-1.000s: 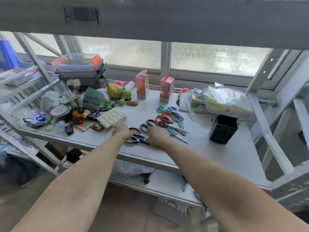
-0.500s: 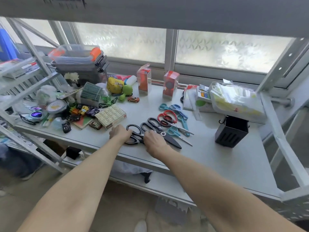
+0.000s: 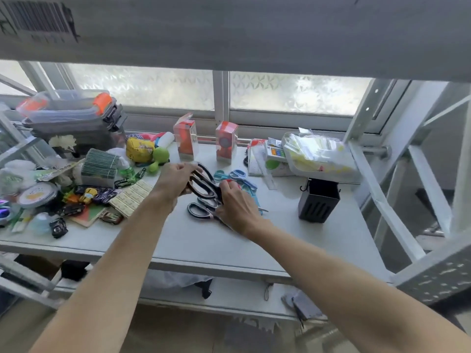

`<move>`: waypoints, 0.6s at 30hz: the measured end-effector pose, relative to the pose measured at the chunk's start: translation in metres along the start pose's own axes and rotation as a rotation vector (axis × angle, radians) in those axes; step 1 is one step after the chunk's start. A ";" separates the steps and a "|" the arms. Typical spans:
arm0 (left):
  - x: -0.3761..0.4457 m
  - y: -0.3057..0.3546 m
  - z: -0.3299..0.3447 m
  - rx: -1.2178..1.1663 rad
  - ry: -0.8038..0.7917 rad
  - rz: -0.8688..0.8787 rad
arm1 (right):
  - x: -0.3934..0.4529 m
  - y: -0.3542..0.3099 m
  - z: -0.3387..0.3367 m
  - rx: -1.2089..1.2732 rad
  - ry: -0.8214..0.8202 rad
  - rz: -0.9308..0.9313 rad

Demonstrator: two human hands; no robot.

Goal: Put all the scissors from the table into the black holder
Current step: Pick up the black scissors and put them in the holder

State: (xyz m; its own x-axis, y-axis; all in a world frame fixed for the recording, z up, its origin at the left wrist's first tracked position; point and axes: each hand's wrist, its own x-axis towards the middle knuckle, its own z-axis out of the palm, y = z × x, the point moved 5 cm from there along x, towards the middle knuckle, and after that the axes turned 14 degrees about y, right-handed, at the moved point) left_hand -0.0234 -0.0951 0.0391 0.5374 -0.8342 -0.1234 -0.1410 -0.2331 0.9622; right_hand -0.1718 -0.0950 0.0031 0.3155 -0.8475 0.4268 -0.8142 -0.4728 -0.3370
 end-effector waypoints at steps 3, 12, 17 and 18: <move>-0.026 0.040 0.034 -0.063 -0.114 0.137 | 0.004 0.026 -0.035 0.009 0.130 0.033; -0.062 0.058 0.134 -0.173 -0.344 0.145 | -0.012 0.123 -0.151 0.148 0.589 0.217; -0.075 0.019 0.196 0.231 -0.512 0.227 | -0.020 0.170 -0.165 0.152 0.589 0.370; -0.077 0.014 0.207 0.283 -0.532 0.250 | -0.020 0.177 -0.159 0.137 0.552 0.385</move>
State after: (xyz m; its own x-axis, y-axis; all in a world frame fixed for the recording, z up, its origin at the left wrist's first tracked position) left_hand -0.2390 -0.1376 0.0118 -0.0145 -0.9969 -0.0772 -0.4607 -0.0619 0.8854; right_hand -0.3996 -0.1235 0.0685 -0.3082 -0.7312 0.6086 -0.7380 -0.2199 -0.6380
